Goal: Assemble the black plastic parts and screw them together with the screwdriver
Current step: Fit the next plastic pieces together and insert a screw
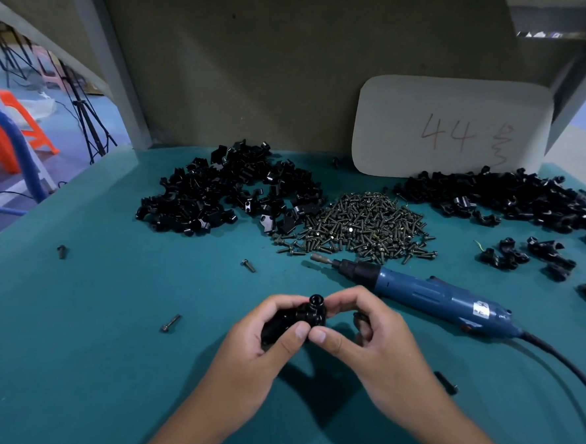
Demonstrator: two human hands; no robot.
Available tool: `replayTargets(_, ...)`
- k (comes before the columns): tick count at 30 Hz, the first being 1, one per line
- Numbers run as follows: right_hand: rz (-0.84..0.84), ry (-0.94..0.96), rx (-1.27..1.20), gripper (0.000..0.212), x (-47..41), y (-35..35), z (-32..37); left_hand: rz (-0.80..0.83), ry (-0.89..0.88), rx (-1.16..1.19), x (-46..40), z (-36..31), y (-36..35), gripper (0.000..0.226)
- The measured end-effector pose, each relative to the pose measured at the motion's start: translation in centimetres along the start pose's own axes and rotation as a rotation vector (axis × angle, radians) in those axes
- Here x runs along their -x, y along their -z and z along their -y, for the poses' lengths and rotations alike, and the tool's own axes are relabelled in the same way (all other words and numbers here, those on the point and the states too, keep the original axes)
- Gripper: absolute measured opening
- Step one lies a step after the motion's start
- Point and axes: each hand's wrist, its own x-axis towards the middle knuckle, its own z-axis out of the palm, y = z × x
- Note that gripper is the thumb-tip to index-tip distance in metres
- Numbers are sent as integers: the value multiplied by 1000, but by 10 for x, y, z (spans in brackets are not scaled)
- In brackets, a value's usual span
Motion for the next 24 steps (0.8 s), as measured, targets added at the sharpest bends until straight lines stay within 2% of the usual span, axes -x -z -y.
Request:
replayTargets(8,6,1,-57,32,-1,-2,-1,-18,-2,26,1,2,0,28)
replayTargets(14,24,12,-82,33,0,-2,1,-15,-6,29,0,0,-1,39)
replayTargets(19,27,-10,-58,30,0,-2,2,-31,-15,14,0,-2,0,29)
replayTargets(24,50,-70,-55,31,1,-1,5,-64,-11,34,0,2,-1,29)
